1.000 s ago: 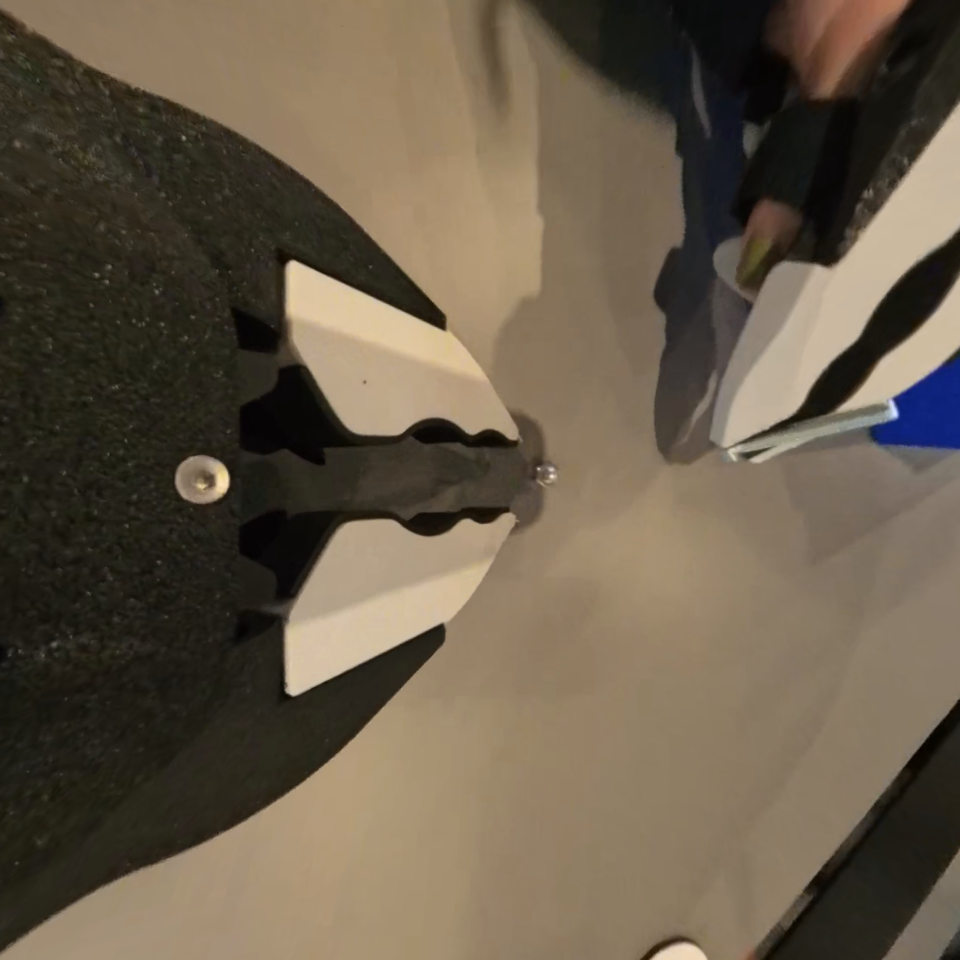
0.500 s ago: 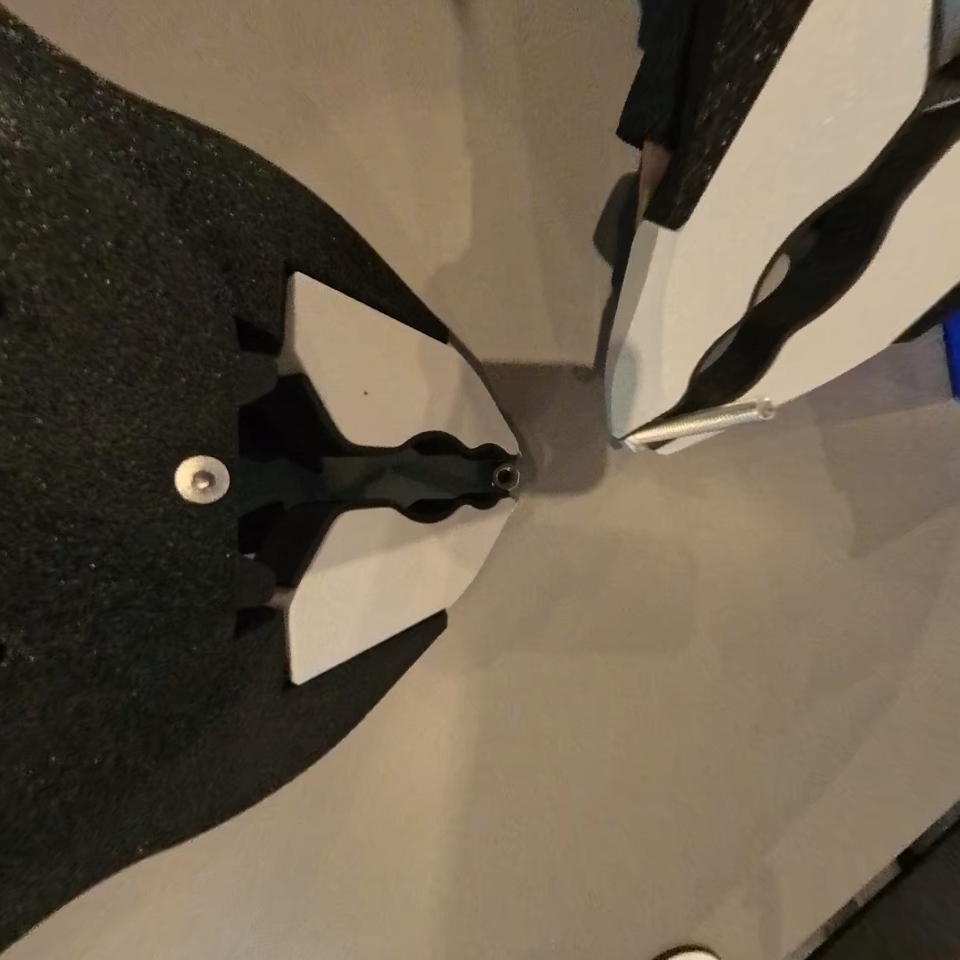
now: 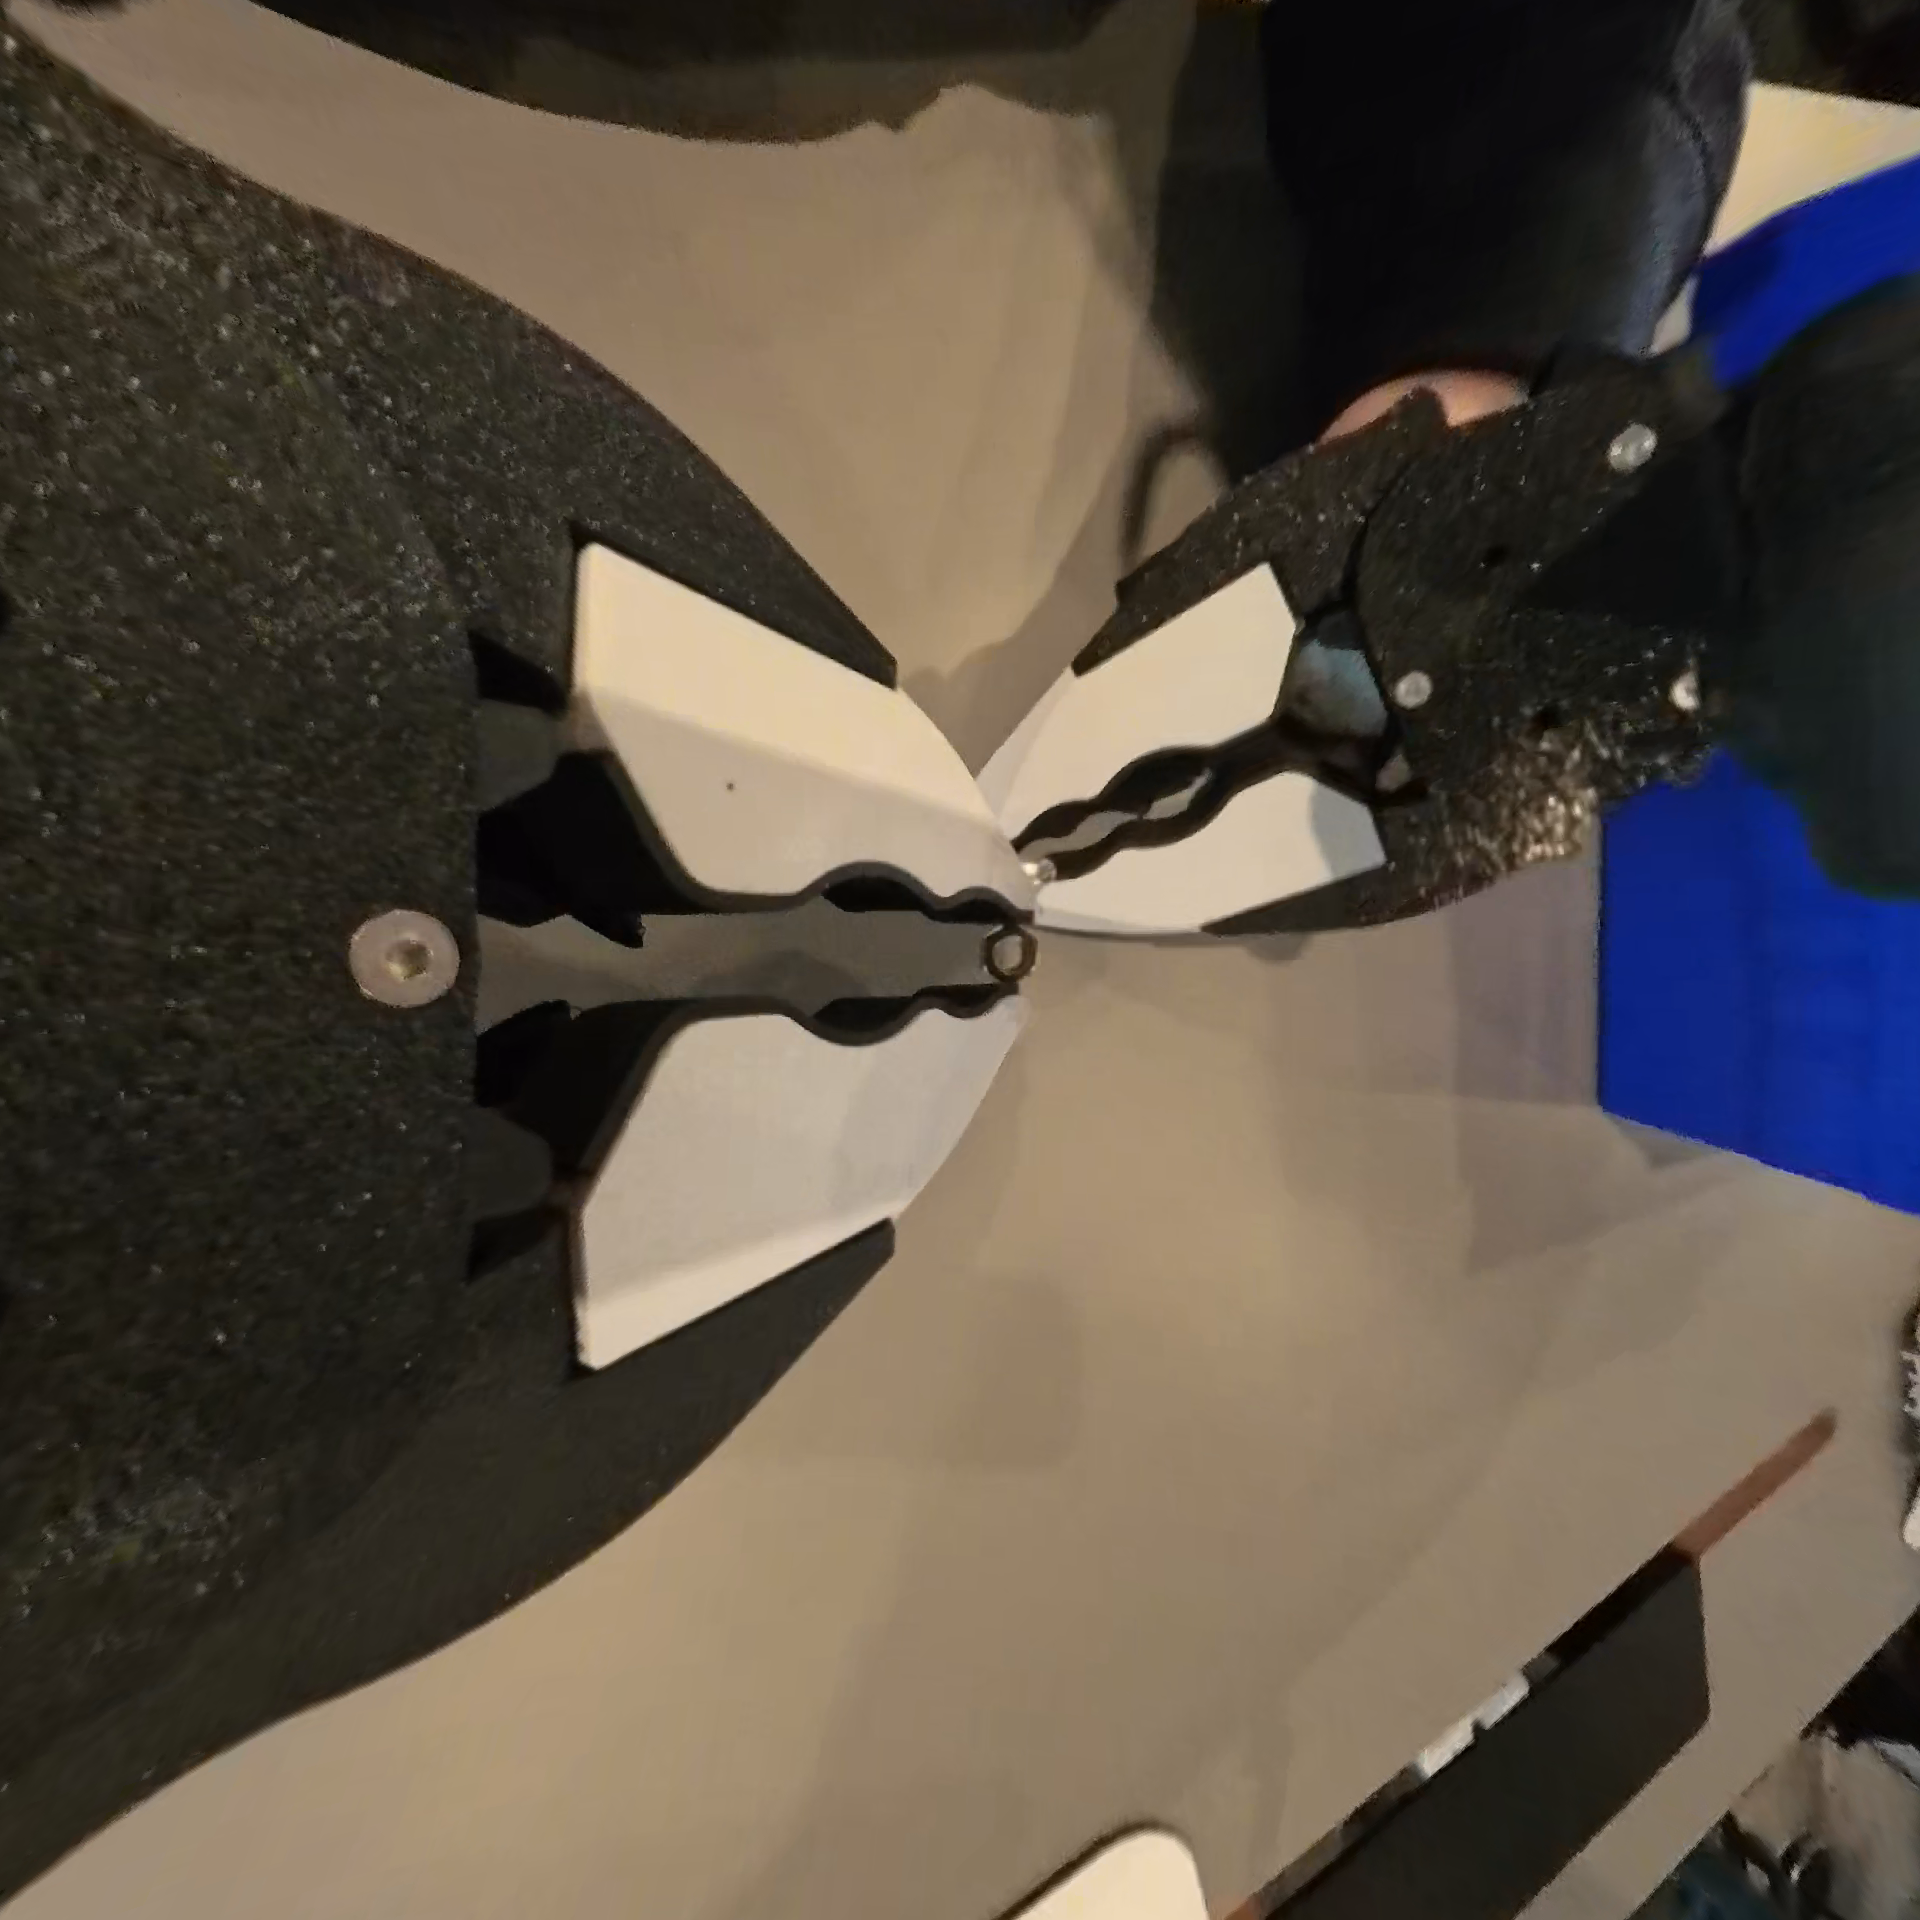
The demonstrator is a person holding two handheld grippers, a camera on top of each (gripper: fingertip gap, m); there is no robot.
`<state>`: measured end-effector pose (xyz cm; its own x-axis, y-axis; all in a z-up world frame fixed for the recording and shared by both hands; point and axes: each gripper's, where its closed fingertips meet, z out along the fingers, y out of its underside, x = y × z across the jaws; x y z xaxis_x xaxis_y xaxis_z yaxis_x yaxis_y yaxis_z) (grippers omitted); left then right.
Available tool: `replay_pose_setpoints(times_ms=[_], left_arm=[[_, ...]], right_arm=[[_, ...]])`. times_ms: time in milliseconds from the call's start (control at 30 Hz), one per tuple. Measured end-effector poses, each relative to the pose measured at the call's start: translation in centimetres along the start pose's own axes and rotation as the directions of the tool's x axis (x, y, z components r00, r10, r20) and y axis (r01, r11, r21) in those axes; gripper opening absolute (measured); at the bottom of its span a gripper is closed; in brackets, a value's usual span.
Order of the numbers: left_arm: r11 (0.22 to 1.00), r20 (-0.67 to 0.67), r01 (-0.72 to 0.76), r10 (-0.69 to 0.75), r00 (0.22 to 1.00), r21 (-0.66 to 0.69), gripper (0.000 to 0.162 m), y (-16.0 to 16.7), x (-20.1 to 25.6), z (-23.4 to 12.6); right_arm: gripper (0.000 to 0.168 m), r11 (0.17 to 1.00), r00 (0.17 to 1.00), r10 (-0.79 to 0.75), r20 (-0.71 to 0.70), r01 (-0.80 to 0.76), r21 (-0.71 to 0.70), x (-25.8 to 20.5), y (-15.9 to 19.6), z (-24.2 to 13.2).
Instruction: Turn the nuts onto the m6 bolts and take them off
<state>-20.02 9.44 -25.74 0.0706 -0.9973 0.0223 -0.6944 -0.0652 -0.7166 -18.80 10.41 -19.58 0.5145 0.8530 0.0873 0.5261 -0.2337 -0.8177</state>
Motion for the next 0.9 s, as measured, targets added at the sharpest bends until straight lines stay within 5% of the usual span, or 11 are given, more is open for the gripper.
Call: replay_pose_setpoints(times_ms=[33, 900], left_arm=[[1.000, -0.007, 0.001, -0.001, 1.000, 0.002, 0.009, 0.0, 0.1, 0.0], [1.000, -0.005, -0.011, 0.011, 1.000, -0.020, 0.009, -0.1, 0.4, 0.1]], right_arm=[[0.011, 1.000, 1.000, -0.012, 0.015, 0.012, -0.014, -0.4, 0.1, 0.2], [0.011, 0.985, 0.995, -0.084, 0.051, 0.090, -0.147, -2.1, 0.8, 1.9]])
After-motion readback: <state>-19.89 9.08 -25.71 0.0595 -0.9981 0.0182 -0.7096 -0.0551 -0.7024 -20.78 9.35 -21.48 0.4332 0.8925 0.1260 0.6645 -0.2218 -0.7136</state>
